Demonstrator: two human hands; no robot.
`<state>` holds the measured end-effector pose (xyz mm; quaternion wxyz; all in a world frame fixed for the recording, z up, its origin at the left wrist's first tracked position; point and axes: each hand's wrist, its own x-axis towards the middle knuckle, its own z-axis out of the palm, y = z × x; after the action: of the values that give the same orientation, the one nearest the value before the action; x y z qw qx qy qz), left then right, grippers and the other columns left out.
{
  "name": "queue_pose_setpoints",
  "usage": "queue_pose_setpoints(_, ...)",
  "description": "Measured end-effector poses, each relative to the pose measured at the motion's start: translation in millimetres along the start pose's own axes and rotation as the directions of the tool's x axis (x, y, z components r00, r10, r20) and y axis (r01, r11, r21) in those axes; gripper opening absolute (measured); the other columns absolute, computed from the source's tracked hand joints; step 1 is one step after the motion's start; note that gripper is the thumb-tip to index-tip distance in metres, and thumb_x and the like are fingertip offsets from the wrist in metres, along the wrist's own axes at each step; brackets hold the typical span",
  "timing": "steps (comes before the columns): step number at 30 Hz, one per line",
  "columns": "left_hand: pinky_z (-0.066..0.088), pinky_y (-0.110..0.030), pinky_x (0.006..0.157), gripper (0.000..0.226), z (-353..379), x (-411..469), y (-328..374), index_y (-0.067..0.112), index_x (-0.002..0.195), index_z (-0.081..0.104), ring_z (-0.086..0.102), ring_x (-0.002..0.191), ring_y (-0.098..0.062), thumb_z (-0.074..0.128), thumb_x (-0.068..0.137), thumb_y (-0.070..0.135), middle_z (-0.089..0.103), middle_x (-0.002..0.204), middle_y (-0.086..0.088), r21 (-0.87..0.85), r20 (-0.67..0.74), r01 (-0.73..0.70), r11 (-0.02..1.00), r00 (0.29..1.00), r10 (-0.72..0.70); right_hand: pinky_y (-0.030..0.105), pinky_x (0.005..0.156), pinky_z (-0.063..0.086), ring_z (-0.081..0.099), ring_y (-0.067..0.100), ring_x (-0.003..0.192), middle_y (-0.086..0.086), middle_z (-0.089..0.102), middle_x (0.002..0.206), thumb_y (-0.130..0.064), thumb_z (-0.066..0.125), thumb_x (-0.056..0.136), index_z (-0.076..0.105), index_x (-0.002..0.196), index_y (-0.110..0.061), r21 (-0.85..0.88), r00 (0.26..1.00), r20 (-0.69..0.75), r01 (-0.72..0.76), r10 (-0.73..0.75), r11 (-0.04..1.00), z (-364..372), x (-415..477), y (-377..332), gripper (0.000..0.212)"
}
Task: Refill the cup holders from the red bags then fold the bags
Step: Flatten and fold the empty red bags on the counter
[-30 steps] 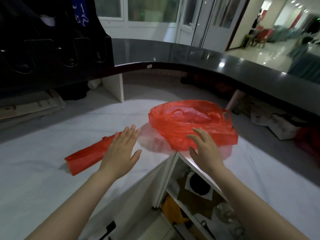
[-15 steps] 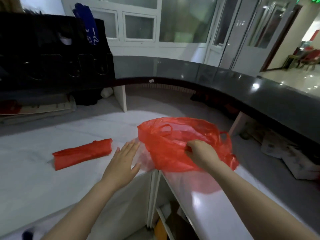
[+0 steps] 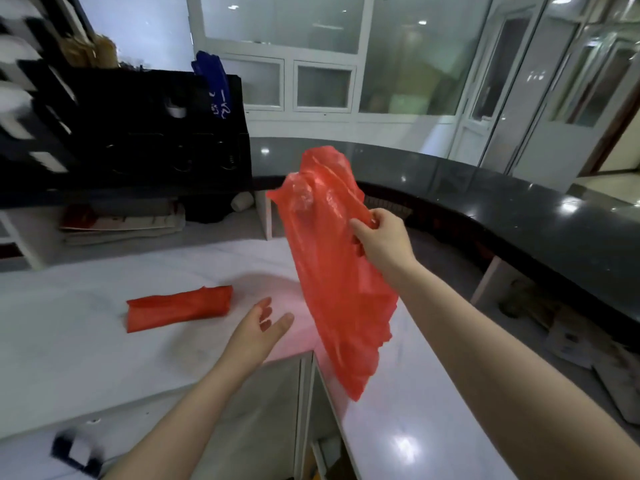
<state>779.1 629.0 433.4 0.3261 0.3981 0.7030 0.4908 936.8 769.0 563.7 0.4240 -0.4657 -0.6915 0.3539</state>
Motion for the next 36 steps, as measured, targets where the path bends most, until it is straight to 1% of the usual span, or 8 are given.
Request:
queue_pose_setpoints(5, 0.052, -0.038, 0.084, 0.049, 5.7, -8.5, 11.1, 0.018, 0.13, 0.049, 0.065, 0.099, -0.018, 0.06, 0.088, 0.04, 0.065, 0.115, -0.002, -0.314, 0.041, 0.122, 0.942, 0.992, -0.115, 0.032, 0.074, 0.049, 0.058, 0.017, 0.086, 0.005, 0.062, 0.106, -0.04, 0.052, 0.095, 0.052, 0.122, -0.013, 0.458, 0.98, 0.125, -0.196, 0.155, 0.867, 16.2, 18.2, -7.4, 0.038)
queue_pose_setpoints(8, 0.053, -0.027, 0.064, 0.032, 14.5, -7.7, 7.3, 0.014, 0.115, 0.058, 0.067, 0.076, -0.017, 0.066, 0.088, 0.028, 0.07, 0.098, -0.004, -0.32, 0.015, 0.17, 0.932, 0.985, -0.174, 0.029, 0.074, 0.046, 0.056, 0.014, 0.087, -0.003, 0.059, 0.101, -0.042, 0.048, 0.097, 0.052, 0.111, -0.026, 0.558, 0.965, 0.219, -0.247, 0.146, 0.792, 24.2, 14.0, 2.7, 0.021)
queue_pose_setpoints(14, 0.033, -0.025, 0.053, 0.011, 19.4, -5.2, -24.7, 0.006, 0.092, 0.064, 0.054, 0.065, -0.017, 0.056, 0.089, 0.0, 0.062, 0.075, -0.007, -0.334, -0.076, 0.312, 0.889, 0.931, -0.356, 0.013, 0.083, 0.045, 0.058, -0.002, 0.099, -0.017, 0.06, 0.112, -0.044, 0.054, 0.094, 0.053, 0.126, -0.03, 0.007, 0.891, 0.454, -0.024, 0.018, 1.0, 21.5, -19.4, 75.0, 0.035)
queue_pose_setpoints(17, 0.035, -0.024, 0.056, 0.008, 14.0, -7.4, -33.2, 0.007, 0.092, 0.063, 0.057, 0.066, -0.016, 0.056, 0.091, 0.004, 0.063, 0.073, -0.005, -0.386, -0.085, 0.314, 0.867, 0.924, -0.373, 0.013, 0.092, 0.038, 0.047, 0.002, 0.115, -0.013, 0.046, 0.132, -0.037, 0.077, 0.078, 0.023, 0.15, -0.029, -0.224, 0.717, 0.682, 0.018, 0.143, 0.974, 12.7, -41.2, 118.0, 0.091)
queue_pose_setpoints(19, 0.038, -0.025, 0.06, 0.005, 12.3, -10.9, -34.3, 0.012, 0.093, 0.062, 0.063, 0.07, -0.013, 0.057, 0.093, 0.011, 0.068, 0.079, -0.002, -0.411, -0.039, 0.331, 0.849, 0.924, -0.379, 0.016, 0.092, 0.037, 0.047, 0.007, 0.117, -0.013, 0.043, 0.13, -0.036, 0.083, 0.069, 0.017, 0.151, -0.031, -0.425, 0.714, 0.666, 0.125, 0.216, 0.897, 13.6, -48.7, 137.8, 0.105)
queue_pose_setpoints(24, 0.042, -0.034, 0.086, 0.018, 18.2, -21.1, -36.9, 0.026, 0.113, 0.056, 0.064, 0.094, -0.016, 0.052, 0.096, 0.021, 0.068, 0.101, 0.003, -0.4, 0.092, 0.327, 0.856, 0.944, -0.318, 0.033, 0.07, 0.049, 0.062, 0.028, 0.09, 0.003, 0.064, 0.093, -0.017, 0.053, 0.077, 0.052, 0.081, -0.023, -0.665, 0.796, 0.568, 0.296, 0.208, 0.685, 36.5, -56.8, 143.7, 0.007)
queue_pose_setpoints(32, 0.033, -0.042, 0.109, 0.09, 14.9, -24.6, -45.2, 0.029, 0.15, 0.02, 0.035, 0.135, -0.016, 0.057, 0.073, 0.057, 0.029, 0.152, 0.005, -0.39, -0.053, 0.141, 0.91, 0.983, -0.175, 0.03, 0.058, 0.033, 0.053, 0.025, 0.068, -0.002, 0.052, 0.063, -0.01, 0.052, 0.079, 0.044, 0.061, -0.018, -0.358, 0.947, 0.302, 0.011, 0.105, 0.934, 55.8, -50.9, 120.6, 0.021)
queue_pose_setpoints(36, 0.047, -0.042, 0.093, 0.089, 15.2, -29.5, -48.6, 0.033, 0.145, 0.029, 0.055, 0.118, -0.02, 0.064, 0.067, 0.058, 0.048, 0.14, 0.004, -0.433, -0.016, 0.201, 0.879, 0.973, -0.23, 0.028, 0.052, 0.032, 0.053, 0.023, 0.066, -0.003, 0.053, 0.065, -0.013, 0.053, 0.082, 0.045, 0.065, -0.017, -0.317, 0.949, 0.303, 0.014, 0.087, 0.948, 64.2, -52.4, 118.7, 0.02)
